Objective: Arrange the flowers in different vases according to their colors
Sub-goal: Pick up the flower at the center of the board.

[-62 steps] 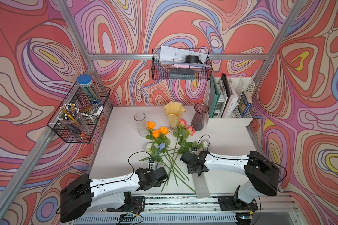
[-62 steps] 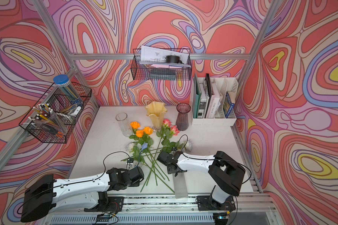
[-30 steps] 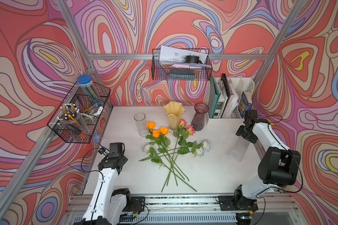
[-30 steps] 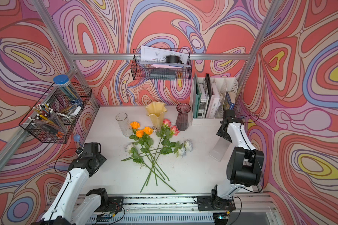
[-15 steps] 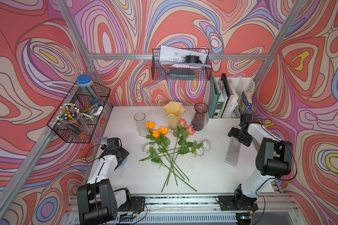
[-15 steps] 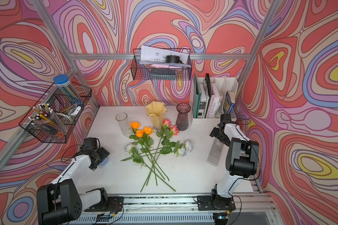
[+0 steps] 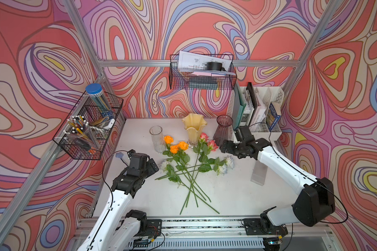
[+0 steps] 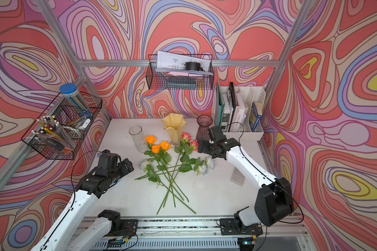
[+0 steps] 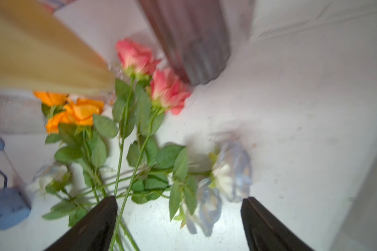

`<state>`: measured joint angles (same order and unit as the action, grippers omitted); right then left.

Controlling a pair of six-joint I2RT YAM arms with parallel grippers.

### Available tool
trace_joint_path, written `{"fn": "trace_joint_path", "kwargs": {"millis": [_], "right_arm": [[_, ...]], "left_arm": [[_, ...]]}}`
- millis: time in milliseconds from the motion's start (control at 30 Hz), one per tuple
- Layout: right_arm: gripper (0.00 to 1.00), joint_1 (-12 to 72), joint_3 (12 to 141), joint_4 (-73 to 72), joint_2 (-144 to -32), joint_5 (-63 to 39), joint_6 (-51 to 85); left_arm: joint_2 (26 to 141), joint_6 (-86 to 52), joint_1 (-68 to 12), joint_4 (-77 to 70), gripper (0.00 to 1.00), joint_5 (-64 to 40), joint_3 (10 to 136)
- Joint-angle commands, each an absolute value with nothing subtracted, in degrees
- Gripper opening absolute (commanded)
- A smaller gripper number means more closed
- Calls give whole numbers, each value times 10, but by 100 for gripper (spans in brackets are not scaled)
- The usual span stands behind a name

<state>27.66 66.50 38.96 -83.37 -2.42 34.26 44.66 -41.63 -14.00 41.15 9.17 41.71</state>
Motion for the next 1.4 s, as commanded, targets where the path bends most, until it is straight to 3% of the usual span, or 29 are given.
{"fn": "trace_joint_path", "kwargs": {"millis": [0,100,167,267,400,533,700,967,1133,1367], "right_arm": [[84,371,637,336,-845,-56,444],[72,424,596,256,-862,-93,513],[69,445,577,219,-876,-88,548],[57,455,563,179,-903,-89,578],[52,459,565,152,-944,-91,594],[47,459,568,131,-978,-91,604],[32,459,577,124,-1012,-90,606],[29,459,588,112,-1044,-85,604],[0,459,597,120,-1055,-84,600],[0,465,599,162,-1010,-56,590]], "left_arm": [[422,-439,-211,469,86,107,420],[420,-454,-329,460,82,161,412],[432,-456,-386,450,80,187,408],[438,-460,-422,404,75,176,381],[448,-451,-454,351,70,168,353],[468,-434,-476,330,70,167,350],[466,-427,-486,313,70,165,343],[460,-427,-486,313,70,159,332],[451,-425,-485,314,70,159,328],[450,-417,-485,318,70,165,324]]}}
